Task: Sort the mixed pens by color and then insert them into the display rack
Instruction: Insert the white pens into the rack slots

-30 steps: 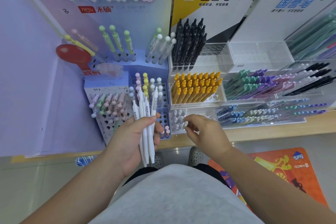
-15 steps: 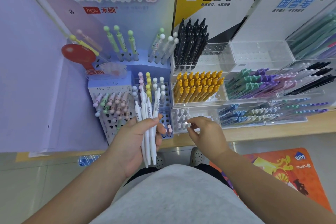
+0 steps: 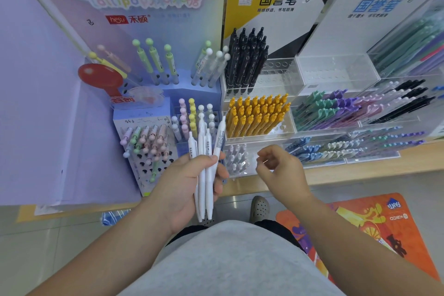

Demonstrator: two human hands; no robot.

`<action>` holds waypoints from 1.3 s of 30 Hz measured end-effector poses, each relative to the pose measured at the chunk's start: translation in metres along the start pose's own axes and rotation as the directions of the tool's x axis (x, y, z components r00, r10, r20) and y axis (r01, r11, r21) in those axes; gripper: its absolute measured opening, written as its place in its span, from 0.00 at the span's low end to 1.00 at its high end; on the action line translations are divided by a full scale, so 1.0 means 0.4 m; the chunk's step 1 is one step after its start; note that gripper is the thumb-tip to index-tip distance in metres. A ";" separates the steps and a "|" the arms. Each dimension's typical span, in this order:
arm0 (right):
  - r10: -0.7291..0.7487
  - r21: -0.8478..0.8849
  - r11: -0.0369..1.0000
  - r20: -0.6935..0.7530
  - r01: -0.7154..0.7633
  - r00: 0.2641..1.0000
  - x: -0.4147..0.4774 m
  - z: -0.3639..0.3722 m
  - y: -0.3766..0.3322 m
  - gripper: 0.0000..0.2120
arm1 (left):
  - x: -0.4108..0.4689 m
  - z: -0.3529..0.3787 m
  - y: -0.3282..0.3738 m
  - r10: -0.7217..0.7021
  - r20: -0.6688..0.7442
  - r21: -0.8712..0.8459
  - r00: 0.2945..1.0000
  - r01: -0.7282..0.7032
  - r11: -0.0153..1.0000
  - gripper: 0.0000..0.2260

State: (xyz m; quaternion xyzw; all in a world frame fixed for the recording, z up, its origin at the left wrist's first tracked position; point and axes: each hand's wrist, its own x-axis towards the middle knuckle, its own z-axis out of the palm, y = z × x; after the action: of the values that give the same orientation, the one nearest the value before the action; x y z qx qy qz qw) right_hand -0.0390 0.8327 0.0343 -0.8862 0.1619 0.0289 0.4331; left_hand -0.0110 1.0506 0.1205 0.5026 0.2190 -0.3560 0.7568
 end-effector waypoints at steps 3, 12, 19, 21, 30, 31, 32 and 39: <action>0.046 0.308 0.950 -0.011 -0.041 0.999 -0.007 -0.048 -0.082 0.05 | 0.000 0.014 0.001 0.014 0.018 0.086 1.000 -0.015 0.996 0.13; 0.003 0.576 0.815 0.102 -0.061 0.995 -0.040 -0.094 -0.251 0.05 | 0.008 0.042 -0.010 0.103 0.073 0.281 0.992 -0.120 0.952 0.08; 0.062 0.642 0.755 0.130 -0.132 0.990 -0.048 -0.106 -0.236 0.08 | 0.023 0.041 -0.018 0.122 0.047 0.300 0.991 -0.130 0.945 0.08; 0.082 0.652 0.748 0.091 -0.122 0.992 -0.050 -0.107 -0.232 0.07 | 0.023 0.043 -0.024 0.155 0.031 0.342 0.987 -0.156 0.927 0.08; 0.152 0.697 0.713 -0.045 -0.078 0.987 -0.015 -0.174 -0.197 0.07 | 0.033 0.038 -0.023 0.086 -0.030 0.206 0.996 -0.078 0.975 0.11; 0.141 0.684 0.727 -0.066 -0.058 0.988 -0.007 -0.194 -0.190 0.07 | 0.032 0.032 -0.023 0.076 -0.044 0.189 0.996 -0.067 0.980 0.11; 0.122 0.657 0.753 -0.089 -0.034 0.989 0.003 -0.209 -0.179 0.08 | 0.031 0.027 -0.023 0.065 -0.054 0.163 0.996 -0.056 0.985 0.12; -0.001 0.318 0.947 -0.134 0.044 0.991 0.048 -0.177 -0.097 0.09 | 0.023 0.016 -0.018 0.016 -0.072 -0.008 0.997 -0.017 1.000 0.11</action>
State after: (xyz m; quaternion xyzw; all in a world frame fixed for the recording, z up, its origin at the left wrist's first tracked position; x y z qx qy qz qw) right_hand -0.0150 0.7947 0.1040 -0.8058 0.1825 -0.0614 0.5600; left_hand -0.0107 1.0402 0.1122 0.5135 0.2436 -0.3304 0.7536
